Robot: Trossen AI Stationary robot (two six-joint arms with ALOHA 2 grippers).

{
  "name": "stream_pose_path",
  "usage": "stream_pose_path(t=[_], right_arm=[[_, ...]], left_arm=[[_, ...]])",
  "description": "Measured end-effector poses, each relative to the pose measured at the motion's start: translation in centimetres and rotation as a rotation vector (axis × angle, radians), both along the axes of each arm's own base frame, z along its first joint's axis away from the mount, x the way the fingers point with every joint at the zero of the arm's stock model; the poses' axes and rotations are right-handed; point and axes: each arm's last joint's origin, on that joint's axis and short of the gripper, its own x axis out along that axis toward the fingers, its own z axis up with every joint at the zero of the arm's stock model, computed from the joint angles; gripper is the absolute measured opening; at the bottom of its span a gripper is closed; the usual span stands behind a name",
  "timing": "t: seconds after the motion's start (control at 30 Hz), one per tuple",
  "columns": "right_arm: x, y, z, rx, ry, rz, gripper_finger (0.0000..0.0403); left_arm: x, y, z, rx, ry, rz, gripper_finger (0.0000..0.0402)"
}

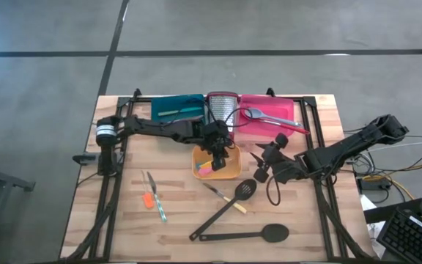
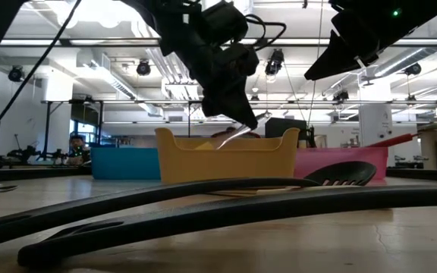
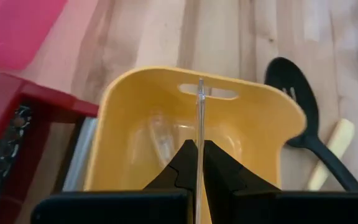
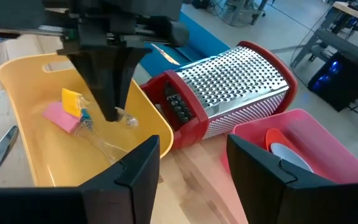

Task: Pick & Place Kitchen Items
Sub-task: Put the yellow spatula into the yellow bin, then put the blue patterned table knife into the blue bin

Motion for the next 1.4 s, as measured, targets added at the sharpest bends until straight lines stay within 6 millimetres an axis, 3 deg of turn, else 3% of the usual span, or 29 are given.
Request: stream_pose_path(t=[0.33, 0.5, 0.73, 1.07, 1.4], right_arm=[[0.0, 0.0, -0.1, -0.001, 0.003, 0.000, 0.0202], [-0.1, 0.0, -0.3, -0.003, 0.007, 0.000, 0.0202], [-0.1, -0.1, -0.3, -0.004, 0.010, 0.000, 0.0183], [-0.1, -0.1, -0.4, -0.005, 0.012, 0.000, 0.0157], [-0.2, -0.1, -0.4, -0.006, 0.013, 0.000, 0.0135]], left_arm=[[0.9, 1.3, -3.1, -0.066, 0.067, 0.002, 0.0011], [1.1, 1.3, -3.7, -0.072, 0.081, 0.001, 0.0014], [1.1, 1.4, -3.7, -0.062, 0.082, -0.003, 0.0076], [1.6, 1.4, -1.2, -0.080, 0.099, -0.040, 0.0141], [1.6, 1.2, 5.3, -0.074, 0.151, -0.069, 0.0154]])
